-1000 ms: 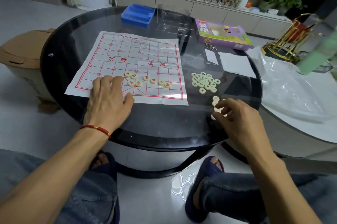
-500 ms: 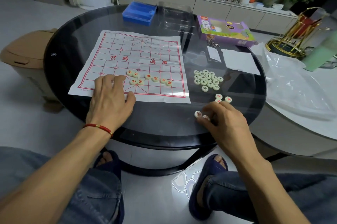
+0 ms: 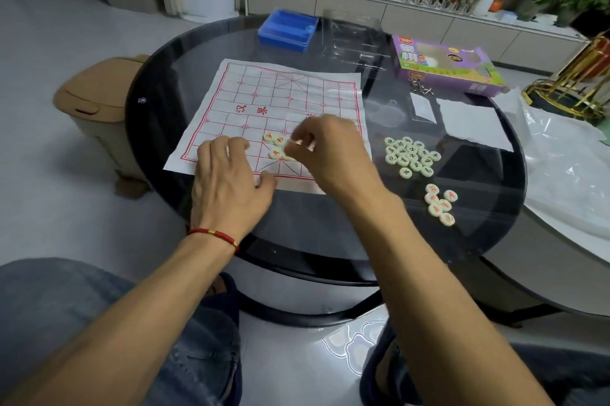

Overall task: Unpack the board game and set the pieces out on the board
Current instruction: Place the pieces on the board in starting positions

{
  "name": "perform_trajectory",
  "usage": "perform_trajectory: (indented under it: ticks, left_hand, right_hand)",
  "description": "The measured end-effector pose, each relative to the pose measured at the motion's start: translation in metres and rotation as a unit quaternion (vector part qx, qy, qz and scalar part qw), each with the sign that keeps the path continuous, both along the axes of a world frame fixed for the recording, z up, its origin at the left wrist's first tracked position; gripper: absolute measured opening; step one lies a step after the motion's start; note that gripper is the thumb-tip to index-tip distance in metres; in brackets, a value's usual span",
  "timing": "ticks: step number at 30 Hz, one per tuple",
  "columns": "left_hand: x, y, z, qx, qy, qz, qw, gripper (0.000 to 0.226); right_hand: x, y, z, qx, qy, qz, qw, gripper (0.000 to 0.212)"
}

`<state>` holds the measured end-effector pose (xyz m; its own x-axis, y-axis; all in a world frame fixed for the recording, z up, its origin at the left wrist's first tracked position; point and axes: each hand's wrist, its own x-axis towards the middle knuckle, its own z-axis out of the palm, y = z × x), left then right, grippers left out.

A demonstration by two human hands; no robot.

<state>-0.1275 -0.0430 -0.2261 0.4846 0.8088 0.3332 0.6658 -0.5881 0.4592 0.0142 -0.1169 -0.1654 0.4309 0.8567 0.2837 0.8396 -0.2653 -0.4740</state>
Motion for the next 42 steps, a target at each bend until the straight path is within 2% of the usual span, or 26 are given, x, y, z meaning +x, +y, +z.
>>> perform_trajectory:
  ticks: [4, 8, 10, 12, 15, 18, 23, 27, 29, 33, 37, 42]
  left_hand:
    - [-0.002, 0.001, 0.002, -0.022, -0.036, 0.031, 0.999, 0.041]
    - [-0.002, 0.002, -0.001, -0.011, -0.036, 0.033, 0.999, 0.039]
    - [-0.002, 0.002, -0.001, -0.001, -0.032, 0.042, 0.999, 0.036]
    - [-0.002, 0.002, -0.001, 0.005, -0.025, 0.044, 0.999, 0.033]
    - [-0.002, 0.001, -0.001, 0.013, -0.021, 0.032, 0.999, 0.031]
    - [-0.003, 0.001, -0.003, 0.012, -0.025, 0.019, 0.999, 0.03]
    - [-0.002, 0.001, -0.004, 0.025, -0.025, -0.002, 0.999, 0.031]
    - [-0.002, 0.001, -0.004, 0.036, -0.022, -0.009, 0.999, 0.031]
    - [-0.001, 0.001, -0.005, 0.04, -0.021, -0.006, 0.999, 0.032]
    - [-0.002, 0.001, -0.005, 0.029, -0.031, -0.001, 0.999, 0.034]
    - [-0.002, 0.001, -0.004, 0.023, -0.035, -0.003, 0.999, 0.034]
    - [-0.001, 0.002, -0.005, 0.021, -0.043, 0.0, 0.999, 0.033]
  right_hand:
    - [-0.014, 0.067, -0.003, -0.026, -0.042, 0.029, 0.998, 0.021]
    - [-0.02, 0.089, -0.017, -0.094, -0.115, 0.032, 0.988, 0.024]
    - [-0.021, 0.088, -0.021, -0.105, -0.113, 0.039, 0.987, 0.026]
    - [-0.02, 0.081, -0.021, -0.077, -0.084, 0.051, 0.992, 0.027]
    - [-0.014, 0.05, -0.015, 0.001, -0.044, 0.038, 0.998, 0.024]
    - [0.006, -0.001, -0.013, 0.019, -0.049, -0.006, 0.999, 0.019]
    - [0.061, -0.102, -0.013, -0.04, -0.08, -0.139, 0.986, 0.012]
    - [0.086, -0.156, -0.011, -0.078, -0.093, -0.171, 0.978, 0.002]
    - [0.094, -0.163, -0.012, -0.082, -0.082, -0.177, 0.977, 0.008]
    - [0.103, -0.157, -0.017, -0.076, -0.085, -0.163, 0.98, 0.008]
    - [0.101, -0.147, -0.014, -0.076, -0.007, -0.129, 0.989, 0.006]
    - [0.081, -0.136, -0.016, -0.099, -0.072, -0.034, 0.992, 0.008]
